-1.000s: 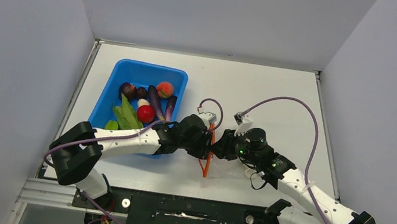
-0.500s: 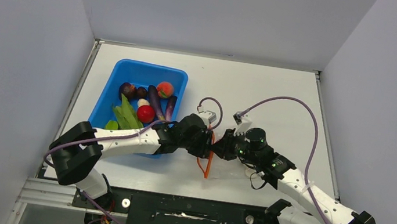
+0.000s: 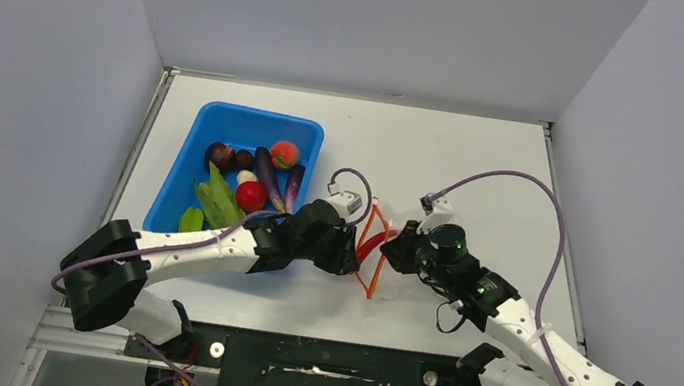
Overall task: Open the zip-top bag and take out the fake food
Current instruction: Pick up the fake vegetable from the zipper food storage bag, then place the fake vegetable in the bin.
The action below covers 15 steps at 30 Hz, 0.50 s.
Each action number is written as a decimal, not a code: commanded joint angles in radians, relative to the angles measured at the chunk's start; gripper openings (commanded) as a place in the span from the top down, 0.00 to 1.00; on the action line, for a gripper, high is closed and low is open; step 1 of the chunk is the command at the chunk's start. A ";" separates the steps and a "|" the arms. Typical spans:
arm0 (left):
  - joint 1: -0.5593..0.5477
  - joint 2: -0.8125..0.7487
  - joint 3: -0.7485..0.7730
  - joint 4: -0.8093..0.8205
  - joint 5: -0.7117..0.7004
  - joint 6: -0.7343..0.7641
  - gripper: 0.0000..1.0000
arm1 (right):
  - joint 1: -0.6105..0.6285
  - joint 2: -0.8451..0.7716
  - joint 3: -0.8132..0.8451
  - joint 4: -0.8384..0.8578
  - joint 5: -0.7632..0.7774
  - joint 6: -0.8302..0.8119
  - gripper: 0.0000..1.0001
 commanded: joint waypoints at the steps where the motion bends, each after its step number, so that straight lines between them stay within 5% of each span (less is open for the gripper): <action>1: 0.000 -0.074 -0.024 -0.014 -0.006 0.009 1.00 | -0.038 -0.101 0.002 -0.003 0.141 0.017 1.00; 15: -0.018 -0.180 0.079 -0.301 -0.239 0.058 1.00 | -0.171 -0.092 -0.079 0.125 -0.022 0.052 1.00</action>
